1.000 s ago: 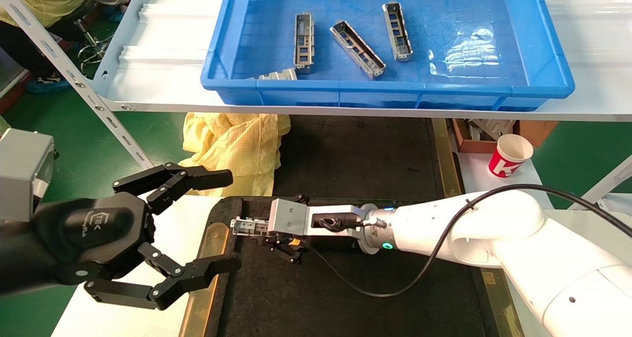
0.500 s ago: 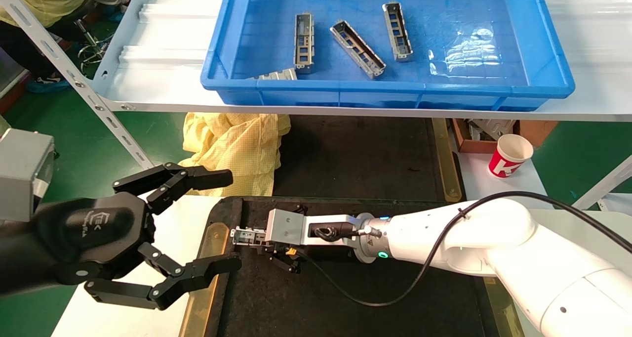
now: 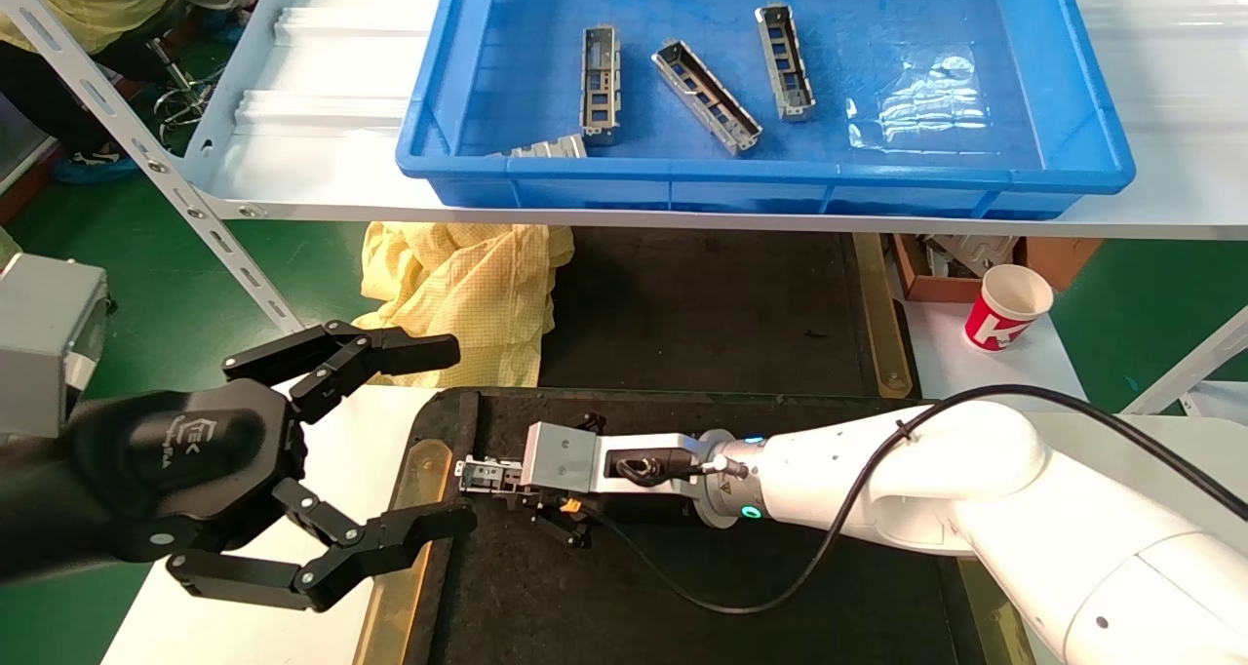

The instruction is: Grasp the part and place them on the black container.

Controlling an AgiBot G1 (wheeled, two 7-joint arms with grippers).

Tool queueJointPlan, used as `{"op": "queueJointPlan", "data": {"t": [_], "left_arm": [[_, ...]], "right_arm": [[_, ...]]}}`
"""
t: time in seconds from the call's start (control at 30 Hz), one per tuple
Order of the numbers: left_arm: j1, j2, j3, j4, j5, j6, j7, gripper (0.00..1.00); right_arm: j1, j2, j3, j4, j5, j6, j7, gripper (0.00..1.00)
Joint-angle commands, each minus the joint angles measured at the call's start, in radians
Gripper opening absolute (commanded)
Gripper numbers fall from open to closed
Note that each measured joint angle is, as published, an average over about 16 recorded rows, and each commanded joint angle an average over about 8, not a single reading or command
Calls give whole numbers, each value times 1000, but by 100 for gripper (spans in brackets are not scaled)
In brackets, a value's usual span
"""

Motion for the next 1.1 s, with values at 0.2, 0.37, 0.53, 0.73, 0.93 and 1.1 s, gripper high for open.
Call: {"op": "queueJointPlan", "data": {"t": [0.2,0.37,0.53,0.73,0.93,1.1], "left_arm": [[0,0,0,0,0,0,0,100],[0,0,0,0,0,0,0,100],[0,0,0,0,0,0,0,100],[0,0,0,0,0,0,0,100],[0,0,0,0,0,0,0,100],[0,0,0,0,0,0,0,100]], "right_arm": [[7,0,-40,5,29,16,-11,100],[11,1,-62,5,50,28,-20,100],[19,1,-79,6,70,34,-33,100],[38,4,-88,4,104,20,-46,100],[59,12,-81,-24,157,-45,-39,100],[69,23,-67,-76,203,-117,-31,100]]}}
